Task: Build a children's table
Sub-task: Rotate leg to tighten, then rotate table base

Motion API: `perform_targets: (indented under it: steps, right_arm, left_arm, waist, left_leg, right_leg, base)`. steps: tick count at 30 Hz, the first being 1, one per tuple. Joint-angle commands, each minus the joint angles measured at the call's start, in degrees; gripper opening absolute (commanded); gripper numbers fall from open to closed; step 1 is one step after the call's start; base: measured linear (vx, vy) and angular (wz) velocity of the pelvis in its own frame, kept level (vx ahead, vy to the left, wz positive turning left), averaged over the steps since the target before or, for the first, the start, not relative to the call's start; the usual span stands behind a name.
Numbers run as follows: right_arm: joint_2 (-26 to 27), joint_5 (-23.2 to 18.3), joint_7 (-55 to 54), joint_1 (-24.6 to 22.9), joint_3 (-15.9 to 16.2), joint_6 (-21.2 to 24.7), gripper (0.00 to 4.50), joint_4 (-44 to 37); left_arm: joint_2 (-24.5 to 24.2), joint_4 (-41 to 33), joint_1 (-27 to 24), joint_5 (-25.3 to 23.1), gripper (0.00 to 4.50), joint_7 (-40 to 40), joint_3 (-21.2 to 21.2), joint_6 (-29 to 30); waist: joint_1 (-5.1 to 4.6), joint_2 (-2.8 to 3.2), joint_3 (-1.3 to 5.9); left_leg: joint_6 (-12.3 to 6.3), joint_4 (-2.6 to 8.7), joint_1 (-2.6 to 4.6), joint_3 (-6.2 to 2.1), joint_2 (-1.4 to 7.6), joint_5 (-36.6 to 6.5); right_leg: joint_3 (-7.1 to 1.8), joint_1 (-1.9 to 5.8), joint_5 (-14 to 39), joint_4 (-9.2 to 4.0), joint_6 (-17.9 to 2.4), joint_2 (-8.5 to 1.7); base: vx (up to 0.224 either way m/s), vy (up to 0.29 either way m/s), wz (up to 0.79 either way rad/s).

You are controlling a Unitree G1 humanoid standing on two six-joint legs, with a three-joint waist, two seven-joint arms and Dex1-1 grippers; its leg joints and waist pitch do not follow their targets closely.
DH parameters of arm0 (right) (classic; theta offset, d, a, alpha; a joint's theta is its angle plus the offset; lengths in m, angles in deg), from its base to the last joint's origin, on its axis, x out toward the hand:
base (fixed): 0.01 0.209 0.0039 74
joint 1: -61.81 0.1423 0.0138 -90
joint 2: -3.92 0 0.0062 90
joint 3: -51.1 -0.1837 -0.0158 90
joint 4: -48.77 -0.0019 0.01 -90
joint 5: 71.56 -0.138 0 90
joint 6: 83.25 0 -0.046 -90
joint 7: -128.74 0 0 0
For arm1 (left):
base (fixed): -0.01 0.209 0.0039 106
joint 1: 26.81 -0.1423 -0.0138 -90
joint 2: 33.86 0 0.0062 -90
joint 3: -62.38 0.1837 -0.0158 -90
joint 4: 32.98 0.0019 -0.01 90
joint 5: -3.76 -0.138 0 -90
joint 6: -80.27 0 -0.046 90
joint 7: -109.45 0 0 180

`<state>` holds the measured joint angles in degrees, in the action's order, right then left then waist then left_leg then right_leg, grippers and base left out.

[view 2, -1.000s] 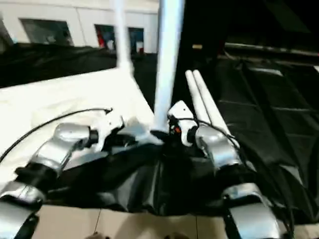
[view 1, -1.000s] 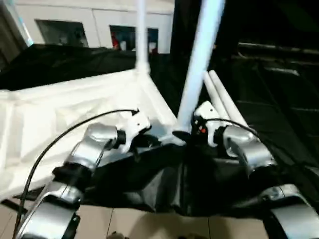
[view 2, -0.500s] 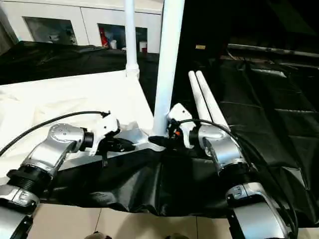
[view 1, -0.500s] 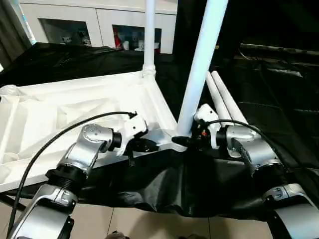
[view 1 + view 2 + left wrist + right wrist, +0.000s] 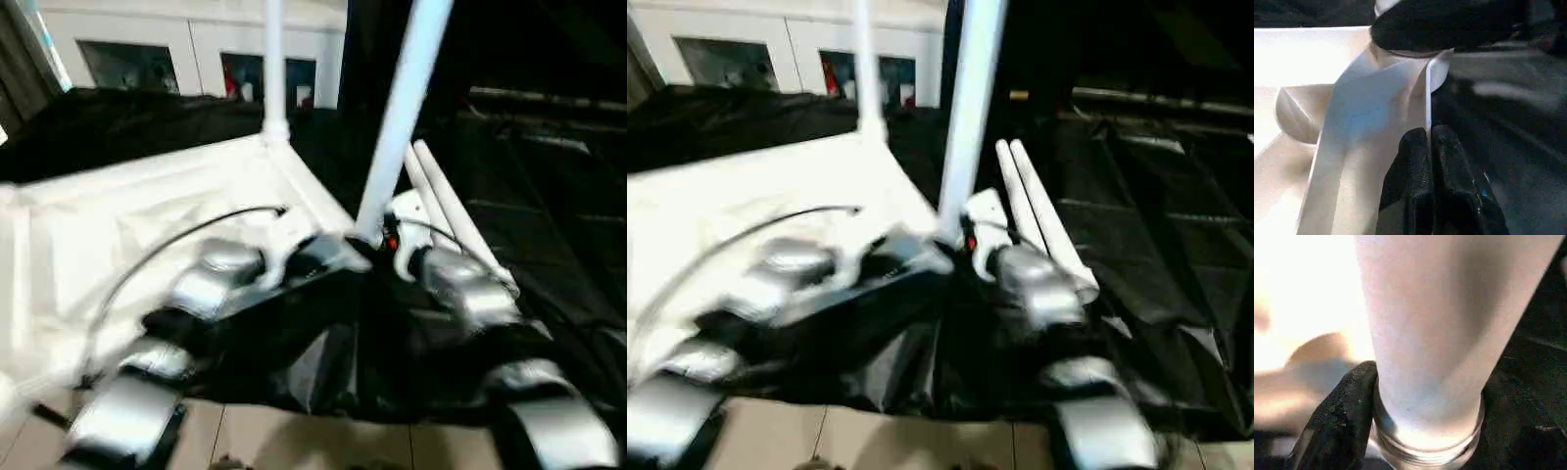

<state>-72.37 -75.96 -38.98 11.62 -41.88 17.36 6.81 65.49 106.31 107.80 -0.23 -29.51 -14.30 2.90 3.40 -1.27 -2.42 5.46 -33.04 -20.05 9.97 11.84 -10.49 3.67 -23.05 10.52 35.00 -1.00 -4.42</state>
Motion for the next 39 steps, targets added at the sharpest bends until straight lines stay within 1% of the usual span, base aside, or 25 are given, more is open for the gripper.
perform_targets:
  steps: [1, 5, 6, 8, 11, 12, 13, 14, 15, 17, 18, 19, 21, 23, 24, 26, 27, 28, 29, 32, 35, 36, 37, 38, 39]
  right_arm:
    - [2.42, -1.43, -4.38, -2.30, -1.20, 2.49, 2.70, 5.54]
    - [3.88, -1.06, -5.16, -1.15, -1.29, 0.83, 2.70, 6.37]
    - [4.07, -1.17, -5.09, -1.02, -1.45, 0.38, 3.05, 6.39]
    - [4.15, -1.15, -4.73, -0.80, -1.67, -0.29, 3.40, 6.29]
    - [4.05, -0.93, -4.22, -0.47, -1.57, -1.66, 3.49, 6.30]
    - [3.39, 0.18, -3.87, -0.99, -0.52, -3.53, 3.49, 4.72]
    - [3.31, 0.23, -3.80, -1.12, -0.46, -3.73, 3.49, 4.41]
    - [3.02, 0.24, -3.46, -1.55, -0.35, -4.11, 3.49, 3.21]
    - [2.38, -0.09, -2.58, -2.58, -0.30, -4.31, 3.49, 0.35]
    - [1.55, -0.59, -2.16, -4.45, -0.48, -3.89, 3.49, -4.24]
    - [0.95, -1.16, -1.81, -6.69, -0.77, -2.99, 3.49, -8.66]
    - [0.79, -1.31, -1.67, -7.40, -0.83, -2.64, 3.55, -9.92]
    - [0.67, -1.22, -1.53, -8.35, -0.77, -2.26, 3.55, -11.37]
    - [0.68, -1.05, -1.38, -9.38, -0.48, -1.89, 3.55, -12.84]
    - [0.84, -0.65, -1.14, -10.80, 0.19, -1.84, 3.55, -14.60]
    - [1.00, -0.40, -0.90, -11.55, 0.76, -1.66, 3.55, -15.52]
    - [1.59, -0.04, -0.33, -12.61, 1.99, -0.95, 3.55, -16.93]
    - [1.85, 0.22, -0.19, -13.13, 2.60, -0.58, 3.55, -17.73]
    - [1.96, 0.48, 0.05, -13.59, 3.23, -0.03, 3.55, -18.65]
    - [2.08, 0.69, 0.41, -14.10, 4.06, 0.70, 3.55, -19.79]
    - [2.09, 0.68, 2.88, -14.92, 6.38, 3.21, 3.55, -21.95]
    - [2.13, 0.68, 3.40, -14.92, 6.70, 3.50, 3.55, -21.80]
    - [2.13, 0.68, 3.40, -14.92, 6.70, 3.50, 3.55, -21.80]
    - [2.18, 0.75, 3.51, -14.69, 6.76, 3.52, 3.55, -21.22]
    - [2.23, 0.78, 3.58, -14.35, 6.75, 3.56, 3.55, -20.56]
  left_arm:
    - [0.41, 2.92, 1.81, 0.00, 0.00, -8.70, -3.75, -1.11]
    - [2.00, 3.45, 2.62, 0.37, 0.00, -7.56, -3.49, -4.60]
    - [2.13, 3.56, 2.71, 0.32, 0.00, -7.08, -3.21, -5.31]
    - [1.97, 4.03, 2.59, 0.19, 0.00, -5.94, -2.63, -7.02]
    - [1.71, 5.02, 2.52, -0.25, 0.00, -5.47, -1.97, -9.67]
    - [1.57, 5.10, 2.20, -0.48, 0.00, -4.87, -1.57, -13.42]
    - [1.57, 5.06, 2.13, -0.48, 0.00, -4.81, -1.54, -13.81]
    - [1.54, 4.99, 2.00, -0.58, 0.00, -4.98, -1.48, -14.79]
    - [1.42, 5.23, 1.99, -1.16, 0.00, -6.58, -1.47, -16.56]
    - [1.45, 6.15, 2.56, -1.63, 0.00, -10.55, -2.30, -18.93]
    - [1.27, 6.62, 3.34, -1.92, 0.00, -14.55, -3.47, -20.16]
    - [1.18, 6.60, 3.54, -1.94, 0.45, -15.65, -3.86, -20.27]
    - [0.98, 6.58, 3.84, -1.90, 0.54, -17.94, -4.64, -20.29]
    - [0.54, 5.92, 3.87, -1.81, 0.51, -19.69, -5.41, -20.86]
    - [-0.79, 4.85, 3.82, -2.82, 0.86, -22.89, -5.92, -22.21]
    - [-1.98, 3.87, 3.64, -3.81, 0.95, -25.15, -6.13, -22.75]
    - [-4.56, 0.55, 2.41, -4.89, 0.95, -27.49, -7.08, -20.84]
    - [-5.62, -1.08, 1.66, -5.24, 1.02, -28.22, -7.52, -19.62]
    - [-6.65, -2.57, 0.88, -5.80, 1.32, -28.28, -7.66, -18.42]
    - [-8.17, -5.26, -0.58, -6.55, 1.40, -28.09, -8.01, -16.41]
    - [-15.39, -22.33, -10.05, -8.57, 1.74, -23.77, -10.43, -2.59]
    - [-17.48, -28.02, -13.17, -9.27, 1.80, -22.64, -11.44, 1.70]
    - [-17.48, -28.02, -13.17, -9.27, 1.82, -22.64, -11.44, 1.70]
    - [-19.23, -34.47, -16.49, -10.28, 1.82, -22.22, -13.05, 6.57]
    - [-21.24, -40.72, -19.89, -12.03, 2.04, -21.21, -14.35, 10.65]
  waist:
    - [-0.16, 0.17, 3.25]
    - [-0.07, 0.00, 3.24]
    - [-0.10, 0.11, 3.21]
    - [-0.06, 0.08, 3.18]
    - [-0.13, 0.00, 3.27]
    - [-0.32, -0.53, 3.14]
    - [-0.16, -0.17, 3.10]
    - [-0.15, -0.57, 3.20]
    - [-0.02, -0.99, 3.18]
    - [0.20, -0.67, 3.24]
    - [0.23, -1.65, 3.30]
    - [0.43, -1.33, 3.44]
    - [0.25, -1.27, 3.63]
    - [-0.11, -1.75, 3.48]
    - [-0.05, -1.52, 3.52]
    - [-0.20, -1.66, 3.87]
    - [-0.16, -1.50, 3.87]
    - [-0.13, -0.84, 3.77]
    - [-0.21, -1.02, 3.72]
    - [-0.12, -0.55, 3.49]
    - [-0.28, -0.47, 3.21]
    - [-0.68, -0.69, 2.98]
    - [-0.65, -0.45, 3.16]
    - [-0.75, -0.86, 3.05]
    - [-0.71, -0.46, 2.93]
  left_leg:
    - [-0.48, 3.63, 0.22, 0.15, 0.66, -11.43]
    - [-1.15, 3.70, 0.00, 0.09, 0.71, -11.31]
    - [-1.22, 3.69, 0.05, 0.14, 0.65, -12.04]
    - [-1.30, 3.73, 0.16, 0.11, 0.73, -12.76]
    - [-1.34, 3.82, -0.24, -0.05, 0.72, -12.79]
    - [-1.42, 3.85, -0.20, 0.02, 0.72, -12.99]
    - [-1.63, 3.81, -0.07, 0.03, 0.74, -13.04]
    - [-1.71, 3.78, -0.15, 0.05, 0.79, -12.65]
    - [-2.18, 3.77, -0.31, 0.10, 0.79, -11.47]
    - [-2.66, 3.73, -0.20, 0.10, 0.97, -10.32]
    - [-3.08, 3.69, -0.56, 0.07, 0.98, -9.20]
    - [-3.39, 3.61, -0.49, -0.01, 1.09, -8.05]
    - [-3.42, 3.55, -0.53, -0.16, 1.26, -5.74]
    - [-3.99, 3.36, -0.74, -0.09, 1.10, -3.86]
    - [-4.24, 3.27, -0.74, -0.10, 1.09, -3.62]
    - [-5.83, 2.82, -0.80, -0.02, 0.92, -0.89]
    - [-6.25, 2.73, -0.70, 0.06, 0.84, -0.48]
    - [-6.65, 2.66, -0.70, 0.03, 0.97, -0.20]
    - [-6.77, 2.71, -0.73, 0.11, 1.04, -0.45]
    - [-5.11, 3.00, -0.23, 0.14, 1.26, -3.25]
    - [-2.79, 3.46, -0.16, 0.01, 1.69, -6.17]
    - [-1.86, 3.53, -0.09, 0.25, 1.55, -7.62]
    - [-1.39, 3.51, -0.08, 0.08, 1.80, -7.54]
    - [-1.47, 3.53, -0.26, 0.17, 1.56, -7.17]
    - [-1.14, 3.58, -0.15, 0.11, 1.71, -7.17]
  right_leg:
    - [-2.56, 2.51, 15.23, -4.91, -9.44, -3.15]
    - [-2.43, 2.76, 13.16, -4.81, -9.68, -3.14]
    - [-2.44, 2.72, 14.05, -5.00, -9.52, -3.16]
    - [-2.45, 2.67, 15.11, -5.08, -9.31, -3.18]
    - [-2.38, 2.82, 16.22, -5.12, -8.89, -3.43]
    - [-2.36, 2.79, 16.94, -5.20, -8.57, -3.23]
    - [-2.43, 2.65, 17.58, -5.35, -8.36, -3.34]
    - [-2.46, 2.74, 17.12, -5.27, -8.38, -3.39]
    - [-2.45, 2.86, 15.88, -5.13, -8.36, -3.29]
    - [-2.52, 2.79, 13.45, -4.81, -8.33, -3.28]
    - [-2.40, 3.13, 12.16, -4.62, -8.16, -3.25]
    - [-2.46, 3.17, 10.06, -4.30, -8.37, -3.37]
    - [-2.39, 3.21, 5.58, -3.70, -9.58, -3.36]
    - [-2.32, 3.30, 1.30, -3.16, -11.24, -3.13]
    - [-2.35, 3.36, 0.67, -3.06, -11.48, -3.20]
    - [-2.52, 3.54, -5.59, -2.35, -12.52, -3.10]
    - [-2.50, 3.38, -6.45, -2.32, -12.93, -3.03]
    - [-2.52, 3.30, -7.76, -2.21, -13.50, -3.08]
    - [-2.51, 3.33, -7.85, -2.28, -13.53, -3.06]
    - [-2.50, 3.10, -3.23, -2.58, -13.99, -3.06]
    - [-2.47, 2.96, 0.40, -2.62, -13.27, -3.17]
    - [-2.57, 2.58, 3.13, -3.10, -12.75, -2.93]
    - [-2.61, 2.78, 2.89, -2.74, -12.88, -3.22]
    - [-2.60, 2.70, 3.10, -2.93, -12.61, -2.90]
    - [-2.62, 2.53, 3.29, -2.83, -12.62, -3.00]
  base:
    - [0.000, 0.000, 0.00]
    - [0.000, 0.000, 0.00]
    - [0.000, 0.000, 0.00]
    - [0.000, 0.000, 0.00]
    - [0.000, 0.000, 0.00]
    - [0.000, 0.000, 0.00]
    - [0.000, 0.000, 0.00]
    - [0.000, 0.000, 0.00]
    - [0.000, 0.000, 0.00]
    - [0.000, 0.000, 0.00]
    - [0.000, 0.000, 0.00]
    - [0.000, 0.000, 0.00]
    - [0.000, 0.000, 0.00]
    - [0.000, 0.000, 0.00]
    - [0.000, 0.000, 0.00]
    - [0.000, 0.000, 0.00]
    - [0.000, 0.000, 0.00]
    - [0.000, 0.000, 0.00]
    - [0.000, 0.000, 0.00]
    - [0.000, 0.000, 0.00]
    - [0.000, 0.000, 0.00]
    - [0.000, 0.000, 0.00]
    - [0.000, 0.000, 0.00]
    - [0.000, 0.000, 0.00]
    - [0.000, 0.000, 0.00]
